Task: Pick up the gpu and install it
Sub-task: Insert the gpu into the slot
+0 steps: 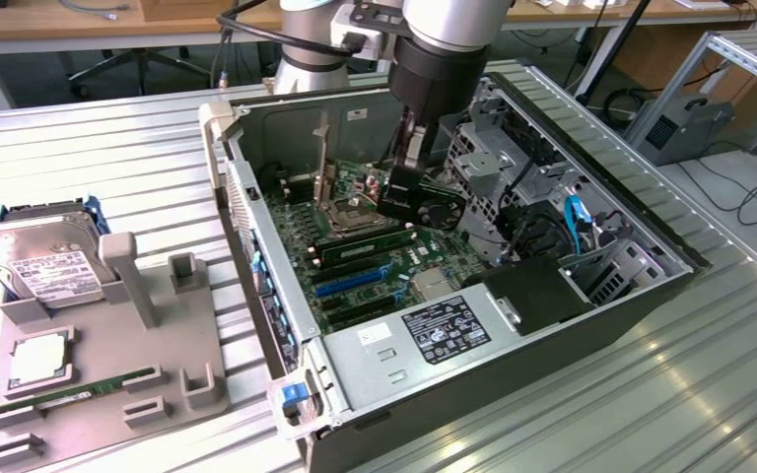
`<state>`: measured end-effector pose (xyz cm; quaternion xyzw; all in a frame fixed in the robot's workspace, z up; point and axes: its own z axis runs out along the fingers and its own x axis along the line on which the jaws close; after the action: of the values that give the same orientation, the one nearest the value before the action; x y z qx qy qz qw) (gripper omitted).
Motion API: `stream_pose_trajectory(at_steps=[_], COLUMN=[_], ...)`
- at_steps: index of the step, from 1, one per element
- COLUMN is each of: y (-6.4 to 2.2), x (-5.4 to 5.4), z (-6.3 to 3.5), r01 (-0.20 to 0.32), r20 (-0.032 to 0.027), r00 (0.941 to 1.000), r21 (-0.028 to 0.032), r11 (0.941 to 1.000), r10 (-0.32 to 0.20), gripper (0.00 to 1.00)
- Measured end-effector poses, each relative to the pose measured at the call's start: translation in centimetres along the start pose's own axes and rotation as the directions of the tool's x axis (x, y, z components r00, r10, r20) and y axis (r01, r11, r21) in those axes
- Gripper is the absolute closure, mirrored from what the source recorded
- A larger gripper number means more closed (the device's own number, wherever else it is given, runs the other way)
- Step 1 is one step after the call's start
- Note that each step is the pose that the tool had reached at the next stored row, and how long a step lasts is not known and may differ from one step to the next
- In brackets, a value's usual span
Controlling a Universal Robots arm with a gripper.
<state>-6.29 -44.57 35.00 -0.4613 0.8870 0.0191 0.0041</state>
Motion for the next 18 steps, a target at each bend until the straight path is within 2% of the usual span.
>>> stream_pose_trajectory(at_steps=[18], y=[0.00], x=[0.00], z=[0.05], r01=[0.045], r20=[-0.0013], r00=[0.9990], r21=[-0.0011], r11=[0.9990], r10=[-0.045], gripper=[0.74])
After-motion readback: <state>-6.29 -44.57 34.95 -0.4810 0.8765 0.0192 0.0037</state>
